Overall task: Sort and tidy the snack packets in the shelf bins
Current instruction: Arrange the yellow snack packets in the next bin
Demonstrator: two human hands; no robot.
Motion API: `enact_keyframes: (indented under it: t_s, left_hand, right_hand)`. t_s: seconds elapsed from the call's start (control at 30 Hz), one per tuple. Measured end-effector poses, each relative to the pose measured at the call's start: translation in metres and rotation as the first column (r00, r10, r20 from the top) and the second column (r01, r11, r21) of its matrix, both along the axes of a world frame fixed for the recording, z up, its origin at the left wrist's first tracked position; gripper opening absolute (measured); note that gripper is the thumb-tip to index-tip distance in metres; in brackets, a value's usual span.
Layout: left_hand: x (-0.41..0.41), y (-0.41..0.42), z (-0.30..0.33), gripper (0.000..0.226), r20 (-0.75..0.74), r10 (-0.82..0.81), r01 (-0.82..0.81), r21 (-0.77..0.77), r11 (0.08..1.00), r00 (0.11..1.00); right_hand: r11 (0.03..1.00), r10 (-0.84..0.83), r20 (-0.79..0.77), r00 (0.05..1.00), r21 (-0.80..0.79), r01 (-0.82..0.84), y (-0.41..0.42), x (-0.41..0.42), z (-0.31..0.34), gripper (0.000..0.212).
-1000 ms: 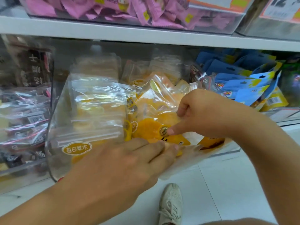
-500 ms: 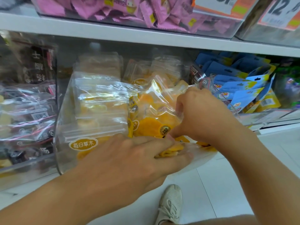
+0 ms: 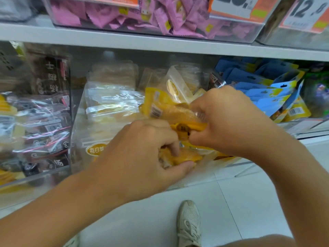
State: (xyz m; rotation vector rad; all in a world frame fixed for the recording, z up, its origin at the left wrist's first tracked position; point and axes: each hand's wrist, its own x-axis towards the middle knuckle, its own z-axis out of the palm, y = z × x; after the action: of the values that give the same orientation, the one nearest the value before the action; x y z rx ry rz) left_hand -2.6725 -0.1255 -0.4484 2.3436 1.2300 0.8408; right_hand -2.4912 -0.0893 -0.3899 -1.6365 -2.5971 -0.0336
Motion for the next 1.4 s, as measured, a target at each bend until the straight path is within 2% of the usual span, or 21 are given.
enact_keyframes:
  t_s: [0.07,0.13,0.2,0.27,0.3,0.37,0.47,0.5,0.6,0.67,0.73,0.77,0.87,0.97,1.03,1.1,1.2,1.27,1.33,1.4]
  left_hand:
    - [0.004,0.000,0.004,0.051,0.006,0.101,-0.100,0.141,0.985,0.995]
    - [0.006,0.001,0.004,0.084,-0.016,0.215,-0.203,0.275,0.940,0.976]
    - [0.005,0.004,0.009,0.113,-0.017,0.254,-0.240,0.268,0.933,0.967]
    - [0.001,0.011,0.013,0.126,-0.005,0.244,-0.239,0.176,0.955,0.970]
    - [0.000,0.014,0.015,0.121,-0.016,0.217,-0.213,0.143,0.967,0.976]
    - [-0.006,0.020,0.012,0.098,-0.060,0.169,-0.165,0.074,0.984,0.984]
    - [-0.013,0.024,0.007,0.067,-0.108,0.221,-0.221,0.018,0.975,0.969]
    - [-0.015,0.026,0.005,0.056,-0.154,0.226,-0.226,0.023,0.974,0.962]
    - [-0.016,0.028,0.004,0.028,-0.241,0.211,-0.220,-0.012,0.975,0.947]
    - [-0.016,0.031,0.003,0.016,-0.231,0.200,-0.212,-0.030,0.977,0.952]
    - [-0.016,0.031,0.002,0.014,-0.180,0.201,-0.212,-0.043,0.976,0.963]
    - [-0.016,0.031,0.001,0.014,-0.139,0.198,-0.206,-0.049,0.977,0.970]
    - [-0.018,0.036,0.002,0.019,-0.028,0.161,-0.163,-0.142,0.976,0.987]
    - [-0.022,0.039,0.000,0.043,-0.084,0.123,-0.136,-0.172,0.976,0.989]
    - [-0.022,0.041,-0.003,0.035,-0.104,0.118,-0.132,-0.148,0.980,0.988]
    - [-0.021,0.044,-0.007,0.020,-0.075,0.142,-0.151,-0.125,0.981,0.987]
    - [-0.020,0.049,-0.011,0.018,-0.093,0.197,-0.208,-0.123,0.970,0.976]
    - [-0.020,0.050,-0.014,0.017,-0.083,0.209,-0.218,-0.118,0.969,0.974]
    - [-0.019,0.049,-0.016,0.020,-0.060,0.204,-0.209,-0.105,0.972,0.977]
    - [-0.017,0.046,-0.015,0.021,-0.032,0.209,-0.212,-0.115,0.971,0.977]
  right_hand:
    - [0.999,0.023,-0.159,0.987,-0.030,-0.028,-0.002,0.008,0.004,0.031]
    - [0.991,0.033,-0.158,0.987,-0.126,-0.054,-0.002,0.020,0.004,0.032]
    - [0.964,0.034,-0.156,0.987,-0.254,-0.074,0.001,0.030,0.002,0.037]
    - [0.940,0.001,-0.259,0.966,-0.330,-0.089,0.005,0.036,-0.001,0.039]
    - [0.940,-0.021,-0.342,0.940,-0.326,-0.098,0.006,0.038,-0.003,0.034]
    - [0.962,-0.034,-0.534,0.845,-0.245,-0.116,0.009,0.040,-0.008,0.027]
    - [0.983,-0.001,-0.705,0.709,-0.130,-0.128,0.008,0.033,-0.012,0.023]
    - [0.990,0.029,-0.711,0.702,-0.076,-0.117,0.008,0.030,-0.014,0.022]
    - [0.995,0.099,-0.612,0.785,0.047,-0.089,0.010,0.023,-0.017,0.019]
    - [0.998,0.049,-0.575,0.817,-0.003,-0.063,0.012,0.024,-0.017,0.019]
    - [0.991,-0.036,-0.526,0.850,-0.127,-0.037,0.013,0.031,-0.018,0.018]
    - [0.990,-0.052,-0.512,0.857,-0.141,-0.025,0.014,0.035,-0.019,0.015]
    - [1.000,0.006,-0.614,0.790,0.024,0.011,0.015,0.041,-0.016,0.005]
    - [0.997,0.036,-0.713,0.700,0.072,0.023,0.014,0.041,-0.016,0.005]
    - [0.995,0.031,-0.713,0.701,0.086,0.044,0.013,0.041,-0.021,0.007]
    - [0.987,0.048,-0.692,0.721,0.144,0.074,0.013,0.042,-0.024,0.007]
    - [0.947,0.091,-0.586,0.805,0.302,0.113,0.013,0.042,-0.020,0.017]
    - [0.931,0.099,-0.504,0.858,0.352,0.099,0.013,0.040,-0.016,0.014]
    - [0.962,0.045,-0.486,0.873,0.257,0.093,0.010,0.037,-0.012,0.012]
    - [0.989,-0.041,-0.423,0.905,0.110,0.096,0.007,0.033,-0.009,0.020]
